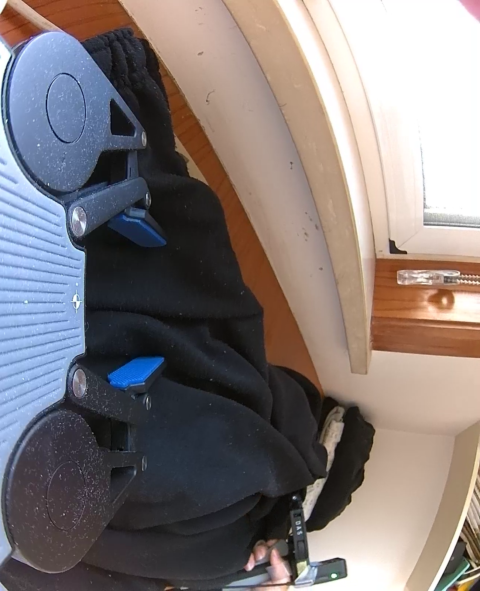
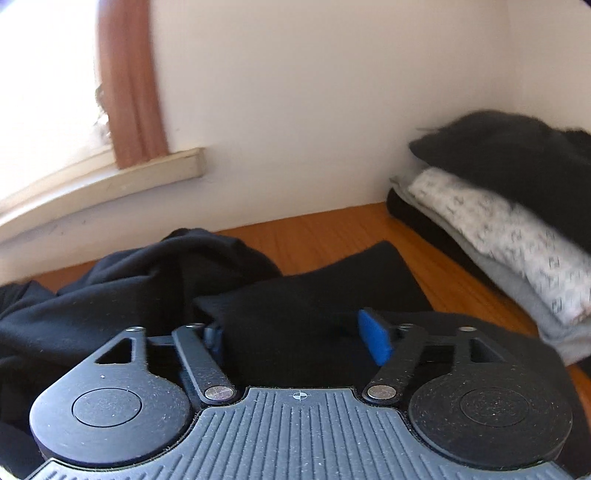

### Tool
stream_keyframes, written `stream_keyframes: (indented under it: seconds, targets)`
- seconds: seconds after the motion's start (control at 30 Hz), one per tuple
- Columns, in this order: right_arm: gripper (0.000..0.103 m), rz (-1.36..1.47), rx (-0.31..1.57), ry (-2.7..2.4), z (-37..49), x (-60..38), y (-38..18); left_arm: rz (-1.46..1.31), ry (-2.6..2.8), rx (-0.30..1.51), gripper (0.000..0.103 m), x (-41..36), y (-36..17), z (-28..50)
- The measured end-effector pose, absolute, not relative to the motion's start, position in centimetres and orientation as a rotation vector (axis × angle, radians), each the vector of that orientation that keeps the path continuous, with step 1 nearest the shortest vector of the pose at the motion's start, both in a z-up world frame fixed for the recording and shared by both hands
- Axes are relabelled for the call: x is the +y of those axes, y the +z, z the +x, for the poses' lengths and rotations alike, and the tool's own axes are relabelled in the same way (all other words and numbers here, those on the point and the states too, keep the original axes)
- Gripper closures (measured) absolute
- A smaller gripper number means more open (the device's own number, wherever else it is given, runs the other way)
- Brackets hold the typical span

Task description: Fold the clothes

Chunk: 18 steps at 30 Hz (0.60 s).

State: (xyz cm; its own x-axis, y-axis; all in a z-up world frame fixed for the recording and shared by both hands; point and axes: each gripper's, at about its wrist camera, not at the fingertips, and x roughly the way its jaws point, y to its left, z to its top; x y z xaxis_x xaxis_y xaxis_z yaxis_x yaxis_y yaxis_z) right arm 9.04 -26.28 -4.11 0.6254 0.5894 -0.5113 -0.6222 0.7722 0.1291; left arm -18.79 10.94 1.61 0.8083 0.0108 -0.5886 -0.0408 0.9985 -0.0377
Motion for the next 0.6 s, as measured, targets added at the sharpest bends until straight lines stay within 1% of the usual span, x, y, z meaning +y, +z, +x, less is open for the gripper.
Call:
stream_keyframes:
  seconds: [0.03, 0.2, 0.27, 0.3, 0.33, 0.43, 0.6]
  targets:
    - [0.023, -0.061, 0.571, 0.683, 9.2, -26.6, -4.5, -0.052, 0.027, 0.627, 0.033, 11.0, 1.6, -18.8]
    - [0.022, -0.021, 0.590, 0.682, 9.3, -27.3, -5.3, -0.087, 0.038, 0.586, 0.033, 12.0, 2.7, -19.8]
    - [0.022, -0.023, 0.597, 0.685, 9.3, -27.3, -5.3, -0.111, 0.078, 0.533, 0.033, 13.2, 3.8, -21.5]
    - [0.022, -0.024, 0.598, 0.684, 9.2, -27.2, -5.3, -0.133, 0.100, 0.517, 0.030, 13.9, 4.2, -22.5]
    - [0.022, -0.026, 0.599, 0.683, 9.2, -27.2, -5.3, -0.144, 0.124, 0.518, 0.029, 14.5, 4.4, -23.3]
    - [0.022, -0.010, 0.608, 0.686, 9.3, -27.4, -5.3, -0.157, 0.198, 0.540, 0.029, 16.3, 4.8, -25.9]
    - [0.021, 0.028, 0.615, 0.710, 9.6, -27.8, -5.4, -0.110, 0.288, 0.607, 0.029, 16.7, 5.0, -28.5]
